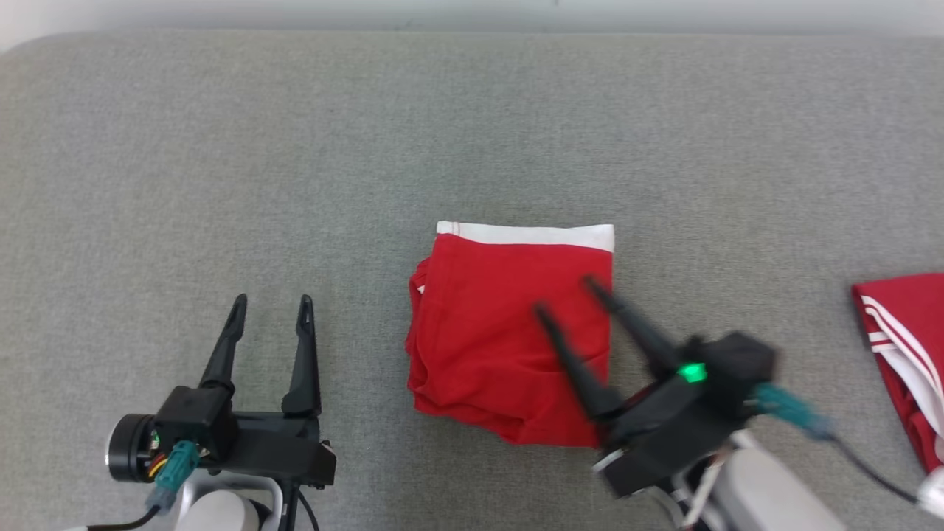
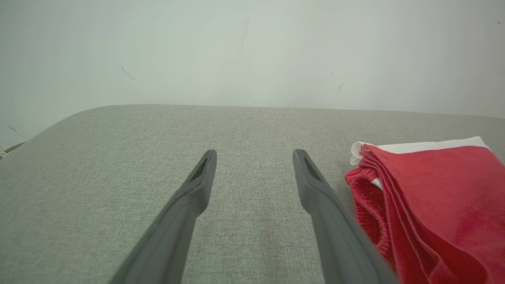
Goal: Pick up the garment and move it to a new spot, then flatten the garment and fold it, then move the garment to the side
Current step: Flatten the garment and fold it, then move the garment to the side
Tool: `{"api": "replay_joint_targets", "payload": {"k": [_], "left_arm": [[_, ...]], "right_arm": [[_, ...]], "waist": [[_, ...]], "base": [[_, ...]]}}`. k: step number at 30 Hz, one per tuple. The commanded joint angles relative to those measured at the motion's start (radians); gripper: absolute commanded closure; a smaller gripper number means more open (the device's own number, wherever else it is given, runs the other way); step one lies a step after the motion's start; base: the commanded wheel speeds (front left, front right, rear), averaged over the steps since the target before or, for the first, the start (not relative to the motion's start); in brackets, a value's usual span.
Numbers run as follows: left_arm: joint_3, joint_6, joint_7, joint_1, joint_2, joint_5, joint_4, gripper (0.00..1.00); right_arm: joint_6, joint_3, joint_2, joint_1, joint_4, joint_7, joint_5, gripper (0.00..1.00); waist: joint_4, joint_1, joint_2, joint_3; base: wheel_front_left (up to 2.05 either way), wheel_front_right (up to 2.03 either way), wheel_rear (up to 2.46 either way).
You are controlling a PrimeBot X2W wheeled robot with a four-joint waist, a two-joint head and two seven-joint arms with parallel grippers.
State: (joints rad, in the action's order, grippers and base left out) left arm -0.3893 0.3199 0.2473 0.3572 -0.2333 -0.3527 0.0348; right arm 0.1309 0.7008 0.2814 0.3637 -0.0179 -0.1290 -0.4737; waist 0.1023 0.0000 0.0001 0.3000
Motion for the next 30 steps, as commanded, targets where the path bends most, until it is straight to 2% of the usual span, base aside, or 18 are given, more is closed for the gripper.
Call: {"api": "replay_joint_targets", "payload": {"k": [1, 6, 7, 12, 20, 30], "left_arm": [[0.005, 0.006, 0.0, -0.012, -0.009, -0.009, -0.002, 0.0], [0.012, 0.013, -0.004, -0.023, -0.029, 0.0, -0.018, 0.0], [0.013, 0.016, -0.006, -0.029, -0.034, 0.002, -0.029, 0.0], [0.01, 0.022, -0.015, -0.042, -0.051, 0.009, -0.06, 0.0], [0.003, 0.04, -0.043, -0.094, -0.079, 0.016, -0.093, 0.0], [0.001, 0.049, -0.058, -0.136, -0.094, -0.003, -0.102, 0.0]], "right_arm": [[0.0, -0.033, 0.002, -0.02, -0.014, -0.007, 0.017, 0.0], [0.0, -0.22, -0.019, -0.087, -0.07, -0.015, 0.078, 0.0], [0.0, -0.295, -0.027, -0.111, -0.08, -0.016, 0.103, 0.0], [0.0, -0.428, -0.041, -0.17, -0.09, 0.001, 0.159, 0.0], [0.0, -0.526, -0.048, -0.281, -0.11, 0.038, 0.212, 0.0], [0.0, -0.567, -0.067, -0.357, -0.142, 0.07, 0.223, 0.0]], "waist": [[-0.011, 0.0, -0.0001, -0.007], [-0.029, 0.0, -0.0001, -0.025], [-0.033, 0.0, -0.0001, -0.033], [-0.042, 0.0, -0.0001, -0.055], [-0.054, 0.0, -0.0001, -0.1], [-0.056, 0.0, -0.0001, -0.134]], "base": [[0.0, 0.0, 0.0], [0.0, 0.0, 0.0], [0.0, 0.0, 0.0], [0.0, 0.0, 0.0], [0.0, 0.0, 0.0], [0.0, 0.0, 0.0]]}}
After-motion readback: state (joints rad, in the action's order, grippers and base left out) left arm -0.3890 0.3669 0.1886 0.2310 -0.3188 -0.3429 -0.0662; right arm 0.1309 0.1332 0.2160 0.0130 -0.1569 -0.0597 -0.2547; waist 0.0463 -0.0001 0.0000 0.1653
